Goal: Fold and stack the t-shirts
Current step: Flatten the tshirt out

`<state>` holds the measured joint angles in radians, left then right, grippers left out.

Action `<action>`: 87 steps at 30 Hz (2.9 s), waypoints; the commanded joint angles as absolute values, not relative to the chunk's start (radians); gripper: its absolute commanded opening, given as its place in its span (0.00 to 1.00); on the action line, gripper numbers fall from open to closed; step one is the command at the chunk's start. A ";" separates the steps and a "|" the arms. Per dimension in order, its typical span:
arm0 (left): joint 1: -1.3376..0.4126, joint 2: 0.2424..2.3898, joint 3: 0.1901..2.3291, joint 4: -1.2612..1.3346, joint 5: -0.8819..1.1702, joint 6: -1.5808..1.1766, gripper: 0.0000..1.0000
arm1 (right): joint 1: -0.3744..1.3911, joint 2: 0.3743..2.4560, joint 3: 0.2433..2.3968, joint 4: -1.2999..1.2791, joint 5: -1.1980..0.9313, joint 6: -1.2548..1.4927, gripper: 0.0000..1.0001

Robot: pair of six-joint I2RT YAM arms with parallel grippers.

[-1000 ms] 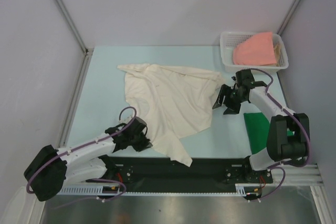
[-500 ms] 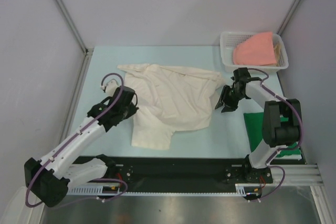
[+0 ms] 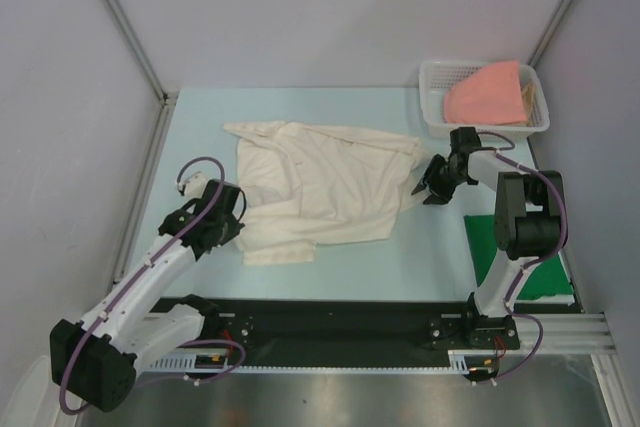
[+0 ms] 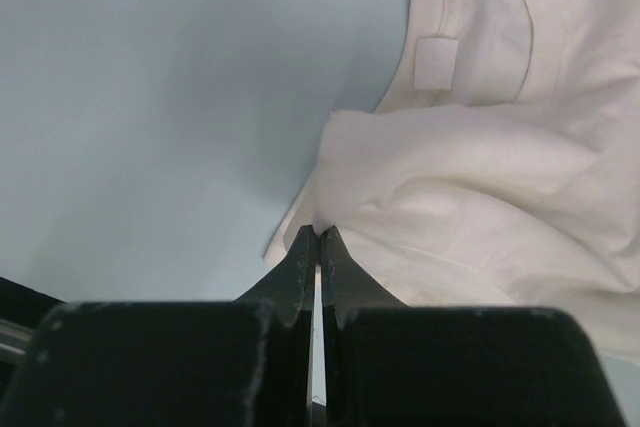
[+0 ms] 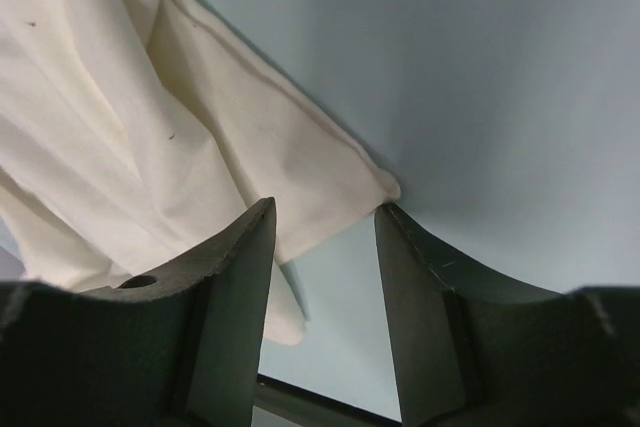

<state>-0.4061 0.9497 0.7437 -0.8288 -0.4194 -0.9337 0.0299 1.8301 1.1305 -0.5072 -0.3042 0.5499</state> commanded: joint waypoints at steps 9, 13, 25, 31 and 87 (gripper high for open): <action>-0.400 0.956 0.776 -0.753 -0.429 -0.862 0.00 | 0.009 1.845 1.112 -0.465 -0.229 0.635 0.47; -0.399 0.983 0.796 -0.713 -0.434 -0.827 0.01 | 0.008 1.827 1.082 -0.448 -0.203 0.634 0.45; -0.393 1.106 0.838 -0.614 -0.411 -0.753 0.00 | 0.009 1.816 1.081 -0.471 -0.086 0.652 0.43; -0.370 1.141 0.830 -0.583 -0.403 -0.747 0.00 | 0.015 1.841 1.083 -0.457 -0.100 0.658 0.40; -0.405 1.146 0.577 -0.719 -0.253 -0.942 0.35 | 0.017 1.687 0.969 -0.457 -0.170 0.606 0.00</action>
